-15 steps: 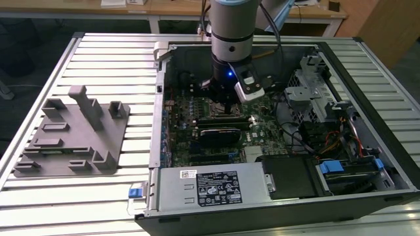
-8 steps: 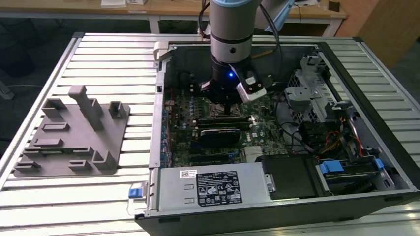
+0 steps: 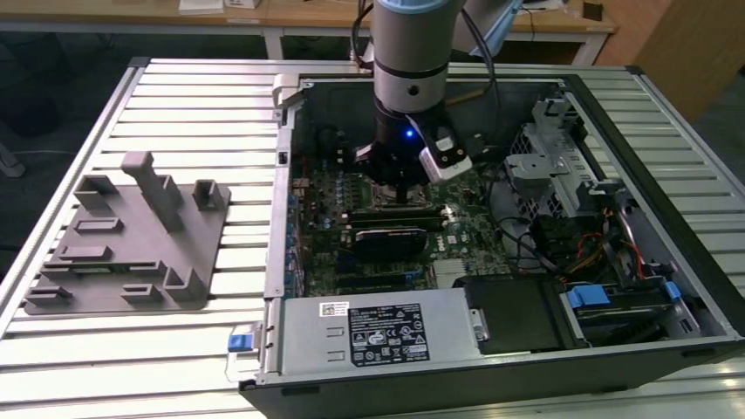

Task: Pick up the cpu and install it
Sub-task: 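Install the second cpu locking lever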

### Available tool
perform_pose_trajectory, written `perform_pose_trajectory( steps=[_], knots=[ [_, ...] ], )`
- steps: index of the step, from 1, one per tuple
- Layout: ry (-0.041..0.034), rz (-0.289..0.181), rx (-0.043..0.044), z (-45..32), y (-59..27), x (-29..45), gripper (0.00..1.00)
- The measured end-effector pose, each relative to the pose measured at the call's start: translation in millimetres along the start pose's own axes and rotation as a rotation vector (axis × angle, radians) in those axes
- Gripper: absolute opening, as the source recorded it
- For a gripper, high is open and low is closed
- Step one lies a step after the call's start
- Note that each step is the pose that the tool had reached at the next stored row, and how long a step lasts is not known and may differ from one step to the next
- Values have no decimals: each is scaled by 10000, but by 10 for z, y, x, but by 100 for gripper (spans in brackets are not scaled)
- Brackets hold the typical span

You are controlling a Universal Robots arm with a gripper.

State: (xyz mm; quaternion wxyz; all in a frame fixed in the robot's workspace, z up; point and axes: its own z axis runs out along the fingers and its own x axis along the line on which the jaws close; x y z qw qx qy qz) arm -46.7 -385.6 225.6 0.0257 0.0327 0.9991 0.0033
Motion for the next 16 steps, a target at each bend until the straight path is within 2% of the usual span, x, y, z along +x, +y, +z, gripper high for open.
perform_pose_trajectory(
  steps=[2, 3, 8, 16],
  knots=[
    [171, -12, 10, 5, 0, 0, 11],
    [222, -13, 15, 5, 0, 0, 11],
    [230, -13, 14, 6, 0, 0, 11],
    [240, -413, -114, 27, -17, 19, 11]
  ],
)
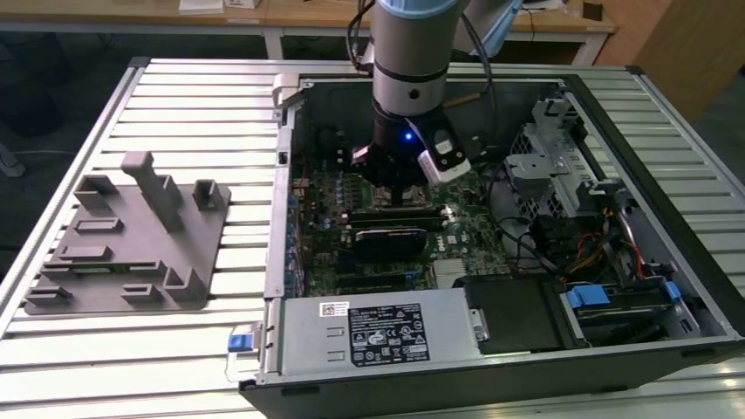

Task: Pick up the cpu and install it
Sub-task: 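Install the second cpu locking lever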

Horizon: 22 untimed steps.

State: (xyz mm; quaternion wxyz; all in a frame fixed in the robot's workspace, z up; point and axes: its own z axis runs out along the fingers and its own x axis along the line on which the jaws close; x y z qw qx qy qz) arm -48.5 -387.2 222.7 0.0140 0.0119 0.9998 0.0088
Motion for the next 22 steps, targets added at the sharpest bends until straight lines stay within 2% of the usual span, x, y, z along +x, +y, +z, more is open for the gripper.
perform_pose_trajectory(
  steps=[5, 8, 9, 12, 15, 18, 22],
  knots=[
    [3, -106, -65, 14, -62, 19, 11],
    [6, -140, -166, 22, -100, 38, 11],
    [7, -149, -235, 25, -108, 44, 11],
    [13, -175, -535, 34, -125, 68, 11],
    [16, -189, -767, 39, -150, 94, 11],
    [21, -202, -949, 42, -176, 127, 11],
    [23, -216, -1101, 54, -226, 165, 11]
  ],
)
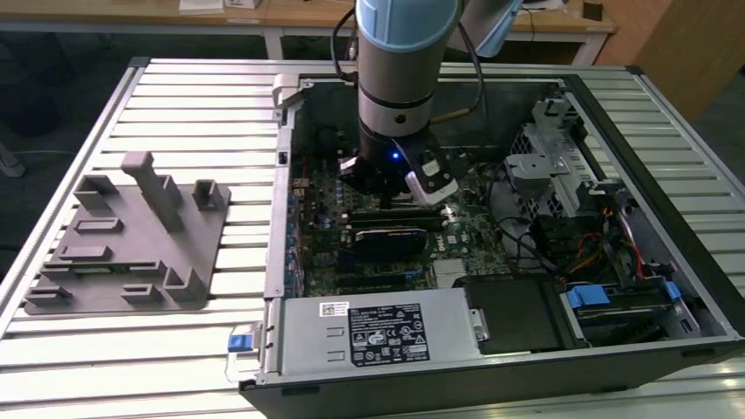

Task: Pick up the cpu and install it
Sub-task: 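Install the second cpu locking lever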

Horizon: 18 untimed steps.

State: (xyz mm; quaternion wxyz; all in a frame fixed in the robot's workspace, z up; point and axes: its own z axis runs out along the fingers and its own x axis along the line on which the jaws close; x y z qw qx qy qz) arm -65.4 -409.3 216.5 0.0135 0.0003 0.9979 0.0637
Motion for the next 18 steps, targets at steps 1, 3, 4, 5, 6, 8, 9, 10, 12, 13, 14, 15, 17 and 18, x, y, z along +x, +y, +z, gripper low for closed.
perform_pose_trajectory(
  steps=[1, 3, 4, 5, 6, 8, 9, 10, 12, 13, 14, 15, 17, 18],
  knots=[
    [1, -3, -36, 1, -12, 9, 11],
    [2, -8, -130, 3, -38, 24, 11],
    [2, -8, -185, 4, -53, 32, 11],
    [1, -9, -235, 5, -66, 38, 11],
    [2, -9, -277, 8, -74, 45, 11],
    [2, -9, -360, 14, -91, 52, 11],
    [2, -7, -419, 18, -100, 54, 11],
    [1, -5, -490, 22, -111, 56, 11],
    [2, -2, -622, 29, -130, 59, 11],
    [1, 1, -695, 34, -134, 64, 11],
    [1, 2, -750, 39, -137, 68, 11],
    [1, 2, -795, 45, -138, 71, 11],
    [0, 4, -847, 59, -139, 81, 11],
    [-1, 4, -856, 65, -140, 88, 11]
  ],
)
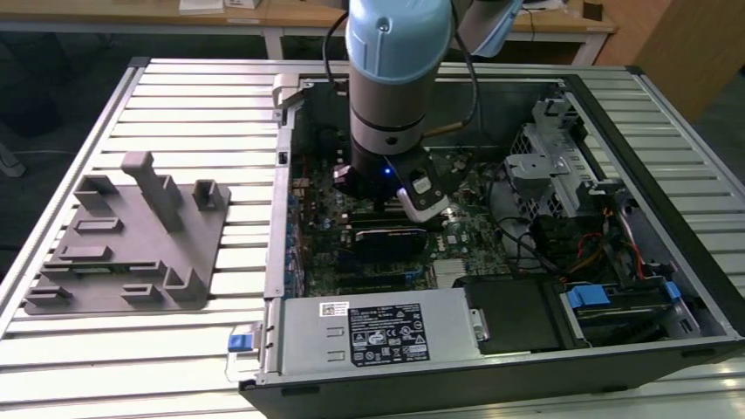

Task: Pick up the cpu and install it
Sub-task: 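Install the second cpu locking lever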

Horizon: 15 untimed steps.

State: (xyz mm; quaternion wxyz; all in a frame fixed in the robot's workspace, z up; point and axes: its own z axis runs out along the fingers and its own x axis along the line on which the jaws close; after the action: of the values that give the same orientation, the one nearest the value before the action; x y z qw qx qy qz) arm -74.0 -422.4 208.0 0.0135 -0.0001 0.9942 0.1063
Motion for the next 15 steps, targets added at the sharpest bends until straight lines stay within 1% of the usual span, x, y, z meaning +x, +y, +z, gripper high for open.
perform_pose_trajectory(
  steps=[4, 15],
  knots=[
    [2, 0, -1, 22, -5, 27, 11],
    [-10, 56, -5, 62, -10, 30, 11]
  ],
)
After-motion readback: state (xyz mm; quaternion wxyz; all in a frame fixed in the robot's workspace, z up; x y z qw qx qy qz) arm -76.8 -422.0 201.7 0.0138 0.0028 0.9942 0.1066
